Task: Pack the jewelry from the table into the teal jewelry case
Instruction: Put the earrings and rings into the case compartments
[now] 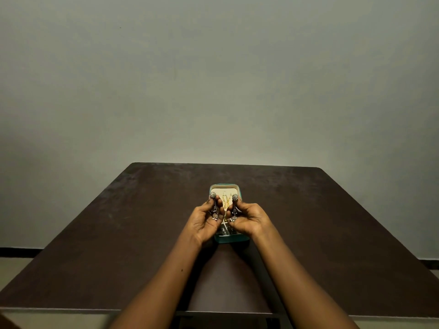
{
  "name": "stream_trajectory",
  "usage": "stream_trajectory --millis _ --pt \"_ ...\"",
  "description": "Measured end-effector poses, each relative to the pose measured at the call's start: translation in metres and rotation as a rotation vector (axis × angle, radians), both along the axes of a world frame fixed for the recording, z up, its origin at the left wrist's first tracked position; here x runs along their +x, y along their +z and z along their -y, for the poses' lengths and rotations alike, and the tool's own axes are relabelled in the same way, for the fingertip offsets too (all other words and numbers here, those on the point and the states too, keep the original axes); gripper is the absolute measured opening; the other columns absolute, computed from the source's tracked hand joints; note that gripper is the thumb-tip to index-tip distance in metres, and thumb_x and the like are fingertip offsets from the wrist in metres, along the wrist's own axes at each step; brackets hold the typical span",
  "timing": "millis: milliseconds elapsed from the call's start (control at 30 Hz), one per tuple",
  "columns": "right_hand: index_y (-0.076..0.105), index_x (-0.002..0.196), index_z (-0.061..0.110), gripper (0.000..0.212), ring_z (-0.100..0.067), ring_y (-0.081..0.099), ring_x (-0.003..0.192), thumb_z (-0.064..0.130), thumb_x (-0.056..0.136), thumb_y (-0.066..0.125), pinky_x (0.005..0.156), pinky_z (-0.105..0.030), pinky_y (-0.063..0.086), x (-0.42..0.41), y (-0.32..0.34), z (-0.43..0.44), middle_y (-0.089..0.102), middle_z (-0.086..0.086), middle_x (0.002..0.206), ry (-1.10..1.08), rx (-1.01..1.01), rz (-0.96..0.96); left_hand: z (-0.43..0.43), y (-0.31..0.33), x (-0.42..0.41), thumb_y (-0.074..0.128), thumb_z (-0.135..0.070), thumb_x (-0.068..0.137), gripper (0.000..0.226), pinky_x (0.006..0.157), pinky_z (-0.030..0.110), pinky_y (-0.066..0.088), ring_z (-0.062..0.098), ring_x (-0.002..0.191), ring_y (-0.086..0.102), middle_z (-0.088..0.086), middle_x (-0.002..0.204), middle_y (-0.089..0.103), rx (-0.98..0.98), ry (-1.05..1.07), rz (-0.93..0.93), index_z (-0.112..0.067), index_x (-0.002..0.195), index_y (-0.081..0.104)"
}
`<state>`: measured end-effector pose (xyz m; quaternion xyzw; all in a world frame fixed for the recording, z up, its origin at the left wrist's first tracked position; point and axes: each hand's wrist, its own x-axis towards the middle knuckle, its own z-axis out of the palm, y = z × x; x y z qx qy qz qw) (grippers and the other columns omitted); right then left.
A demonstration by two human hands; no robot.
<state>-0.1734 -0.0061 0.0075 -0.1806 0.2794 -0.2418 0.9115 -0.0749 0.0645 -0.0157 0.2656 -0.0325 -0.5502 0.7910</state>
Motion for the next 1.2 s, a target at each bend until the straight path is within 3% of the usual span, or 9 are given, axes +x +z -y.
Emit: stream_trajectory --millis 133,233,433,600,700,800,900,1100,1200 --pt "0.057 0.08 0.002 0.022 -0.013 0.05 0.059 0.006 0.095 0.042 0.051 -0.023 0.045 0.005 -0.006 -0.001 0.063 -0.011 0.061 0.002 -0.094 -0.049 -0.001 -0.001 -0.001 0.04 -0.008 0.096 0.023 0.052 0.02 0.054 0.008 0.052 0.065 0.001 0.06 0.067 0.014 0.007 0.036 -0.006 0.082 0.058" --pt "0.058 0.076 0.002 0.021 -0.012 0.059 0.043 -0.002 0.092 0.045 0.048 -0.023 0.05 0.01 -0.01 -0.003 0.063 -0.004 0.047 -0.048 -0.29 -0.127 -0.002 0.0 0.0 0.042 -0.006 0.096 0.023 0.05 0.016 0.051 0.004 0.051 0.064 -0.002 0.057 0.067 0.079 0.057 0.218 -0.008 0.081 0.059" --pt "0.059 0.071 0.003 0.023 -0.018 0.057 0.068 -0.007 0.089 0.049 0.067 -0.028 0.05 0.018 -0.02 -0.006 0.063 -0.009 0.071 -0.028 -0.722 -0.323 -0.009 0.001 0.001 0.044 0.001 0.094 0.02 0.047 0.014 0.05 0.003 0.05 0.064 -0.002 0.057 0.069 0.201 0.079 0.573 -0.005 0.083 0.06" --pt "0.062 0.071 0.003 0.019 -0.011 0.053 0.065 -0.001 0.088 0.056 0.063 -0.023 0.044 0.018 -0.027 -0.007 0.059 -0.004 0.068 -0.005 -1.074 -0.523 -0.009 -0.004 0.002 0.05 0.001 0.092 0.013 0.052 0.013 0.051 0.001 0.054 0.065 0.009 0.078 0.064 0.302 0.093 0.735 -0.001 0.087 0.061" --pt "0.067 0.089 -0.009 0.012 -0.011 0.054 0.068 0.001 0.087 0.06 0.064 -0.024 0.043 0.017 -0.028 -0.005 0.062 -0.008 0.075 -0.027 -1.166 -0.608 -0.01 -0.005 0.004 0.051 0.0 0.092 0.013 0.053 0.013 0.051 0.005 0.059 0.064 0.007 0.079 0.064 0.336 0.087 0.804 0.005 0.095 0.062" --pt "0.068 0.091 -0.007 0.013 -0.015 0.057 0.081 0.004 0.085 0.063 0.068 -0.023 0.042 0.016 -0.029 -0.002 0.064 -0.009 0.084 -0.053 -1.218 -0.662 -0.011 -0.005 0.003 0.052 -0.001 0.092 0.021 0.055 0.014 0.05 0.008 0.066 0.062 0.006 0.079 0.064 0.391 0.077 0.886 0.011 0.106 0.06" --pt "0.07 0.089 -0.004 0.011 -0.015 0.058 0.086 0.005 0.083 0.065 0.074 -0.023 0.042 0.016 -0.033 0.001 0.069 -0.014 0.093 -0.057 -1.237 -0.714 -0.012 -0.003 -0.002 0.05 0.003 0.092 0.016 0.043 0.009 0.043 0.001 0.048 0.058 0.006 0.072 0.059 0.43 0.077 0.954 0.01 0.101 0.06" --pt "0.07 0.086 0.004 0.006 -0.014 0.059 0.088 0.007 0.083 0.066 0.076 -0.022 0.041 0.014 -0.04 0.003 0.07 -0.014 0.1 -0.077 -1.252 -0.773 -0.013 -0.008 -0.003 0.052 0.003 0.09 0.018 0.046 0.009 0.044 0.009 0.06 0.054 0.005 0.069 0.058 0.465 0.073 1.013 -0.006 0.076 0.06" --pt "0.069 0.087 0.002 0.007 -0.014 0.058 0.085 0.006 0.084 0.065 0.074 -0.022 0.041 0.014 -0.038 0.004 0.069 -0.01 0.091 -0.103 -1.268 -0.767 -0.013 -0.003 -0.007 0.05 0.005 0.091 0.018 0.042 0.01 0.043 0.003 0.047 0.059 0.007 0.069 0.058 0.448 0.071 0.974 -0.002 0.077 0.06"
